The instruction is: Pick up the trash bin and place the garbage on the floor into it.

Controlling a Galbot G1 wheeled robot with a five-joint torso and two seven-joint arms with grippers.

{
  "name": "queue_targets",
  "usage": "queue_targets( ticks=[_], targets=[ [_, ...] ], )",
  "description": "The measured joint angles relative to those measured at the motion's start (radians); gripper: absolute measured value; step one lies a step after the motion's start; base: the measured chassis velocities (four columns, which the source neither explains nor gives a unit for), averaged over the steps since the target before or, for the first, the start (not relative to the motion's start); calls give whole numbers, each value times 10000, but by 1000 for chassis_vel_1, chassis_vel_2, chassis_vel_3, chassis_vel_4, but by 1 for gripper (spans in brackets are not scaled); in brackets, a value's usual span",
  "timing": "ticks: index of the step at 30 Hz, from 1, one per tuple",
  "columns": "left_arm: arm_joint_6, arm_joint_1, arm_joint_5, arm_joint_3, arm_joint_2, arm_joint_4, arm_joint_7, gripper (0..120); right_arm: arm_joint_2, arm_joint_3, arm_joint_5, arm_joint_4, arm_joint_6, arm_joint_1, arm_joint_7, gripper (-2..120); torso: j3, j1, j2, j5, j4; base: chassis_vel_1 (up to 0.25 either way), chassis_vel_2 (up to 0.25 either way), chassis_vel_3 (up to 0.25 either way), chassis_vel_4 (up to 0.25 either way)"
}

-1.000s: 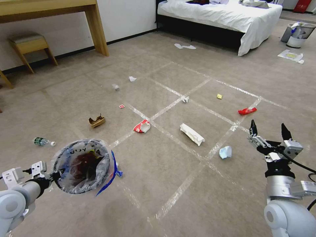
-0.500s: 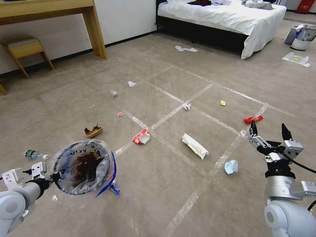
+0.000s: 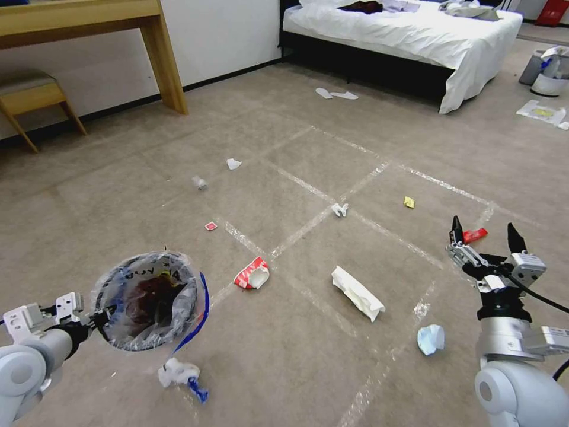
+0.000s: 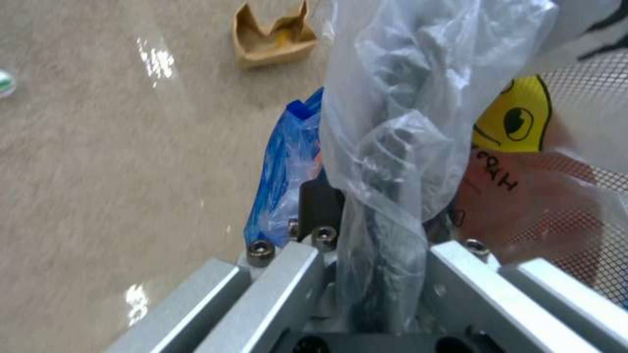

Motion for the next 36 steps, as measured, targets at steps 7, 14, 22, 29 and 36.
queue_targets(
  ticks=[7,14,22,29,36],
  targets=[
    [1,-81,78,88,-51,116,35,0,10,-73,-13,-49,4,17,32,100,-2,-2,0,0,1,-30,28,27,-32],
    [1,-164,88,113,0,171,43,0,0,-47,3,-78,11,64,53,100,-2,-3,1,0,2,0,0,0,0],
    [1,-140,80,35,5,183,54,0,-4,-76,5,-139,6,140,19,100,-2,-3,0,0,2,0,0,0,0],
    [2,-165,84,33,-49,186,52,0,-38,-23,28,-141,-1,150,17,100,-2,-3,0,0,2,0,0,0,0],
    [3,-114,112,16,-123,158,52,0,-60,-75,41,-168,-99,227,271,100,-2,-3,0,0,2,0,0,0,0]
  ],
)
